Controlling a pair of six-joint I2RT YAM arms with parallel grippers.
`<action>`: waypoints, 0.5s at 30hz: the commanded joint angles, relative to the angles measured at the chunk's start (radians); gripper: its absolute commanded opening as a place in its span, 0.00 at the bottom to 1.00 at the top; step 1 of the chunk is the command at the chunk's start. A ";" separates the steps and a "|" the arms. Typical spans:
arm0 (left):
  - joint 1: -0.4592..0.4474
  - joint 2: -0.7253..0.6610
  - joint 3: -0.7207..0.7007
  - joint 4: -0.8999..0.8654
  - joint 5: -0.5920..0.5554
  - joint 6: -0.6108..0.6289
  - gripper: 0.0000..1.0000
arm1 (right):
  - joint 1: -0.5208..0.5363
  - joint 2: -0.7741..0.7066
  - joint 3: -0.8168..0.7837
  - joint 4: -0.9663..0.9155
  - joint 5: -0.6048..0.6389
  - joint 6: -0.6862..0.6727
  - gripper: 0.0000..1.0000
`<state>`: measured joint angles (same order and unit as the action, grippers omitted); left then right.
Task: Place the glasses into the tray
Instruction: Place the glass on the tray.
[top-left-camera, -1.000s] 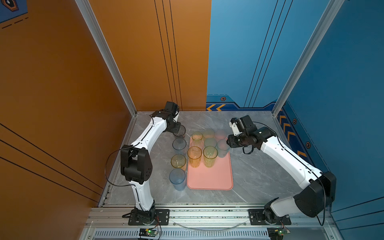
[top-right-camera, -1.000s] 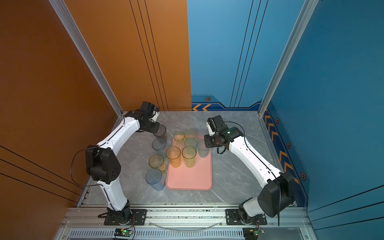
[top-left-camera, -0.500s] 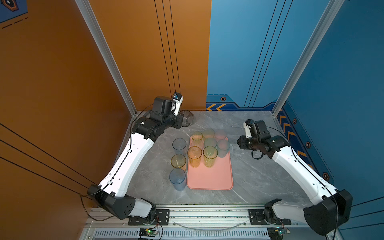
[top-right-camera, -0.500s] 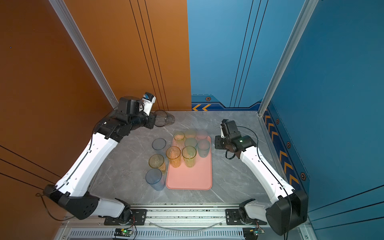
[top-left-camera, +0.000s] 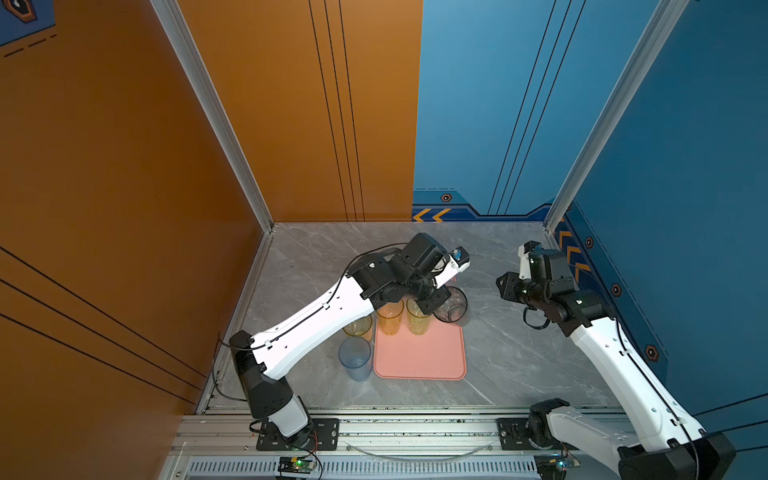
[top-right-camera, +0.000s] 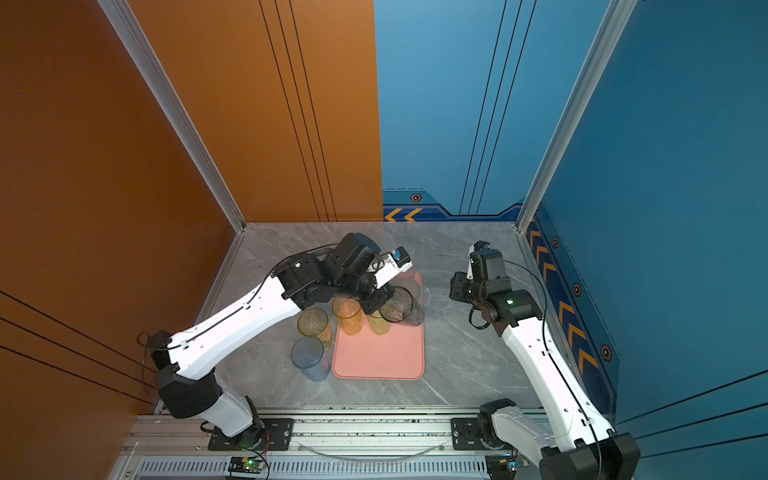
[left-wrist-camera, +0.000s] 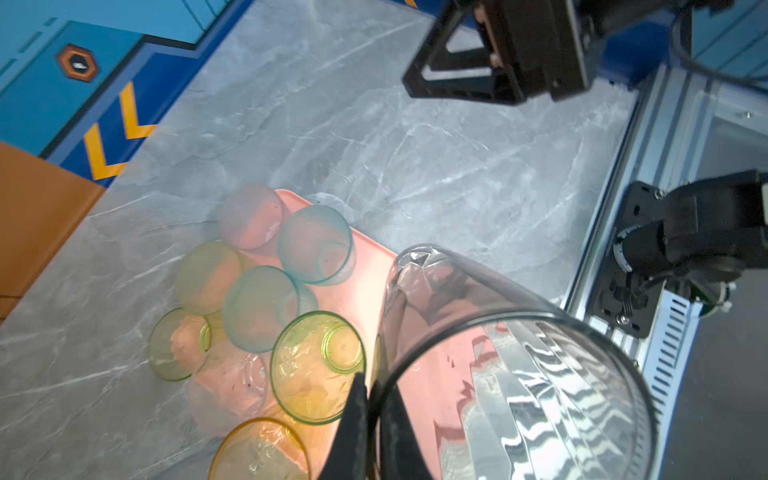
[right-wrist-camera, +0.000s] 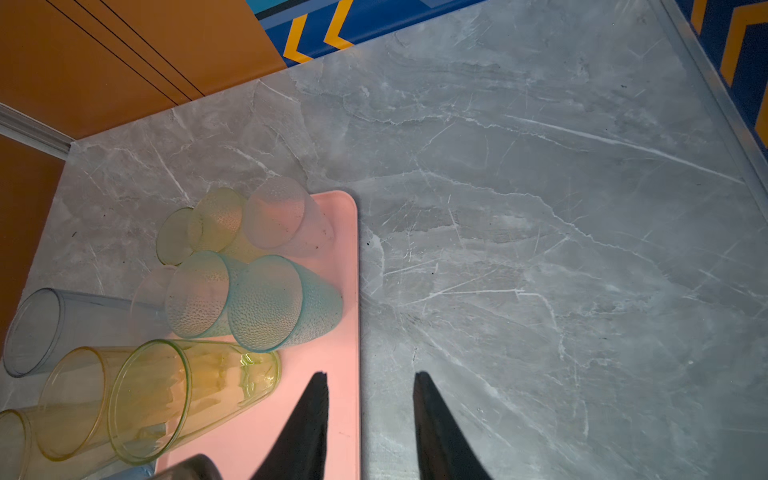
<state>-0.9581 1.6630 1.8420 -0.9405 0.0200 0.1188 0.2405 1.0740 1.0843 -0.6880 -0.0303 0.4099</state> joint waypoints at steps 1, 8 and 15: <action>-0.019 0.056 0.080 -0.122 -0.011 0.035 0.05 | -0.008 -0.016 -0.009 -0.015 -0.026 0.010 0.33; -0.031 0.177 0.152 -0.198 -0.048 0.062 0.05 | -0.008 -0.008 -0.010 -0.013 -0.069 0.012 0.33; -0.032 0.284 0.229 -0.218 -0.023 0.123 0.05 | 0.006 0.018 -0.009 -0.018 -0.099 0.003 0.33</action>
<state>-0.9833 1.9232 2.0193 -1.1290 -0.0067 0.2035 0.2375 1.0779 1.0832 -0.6880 -0.1032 0.4099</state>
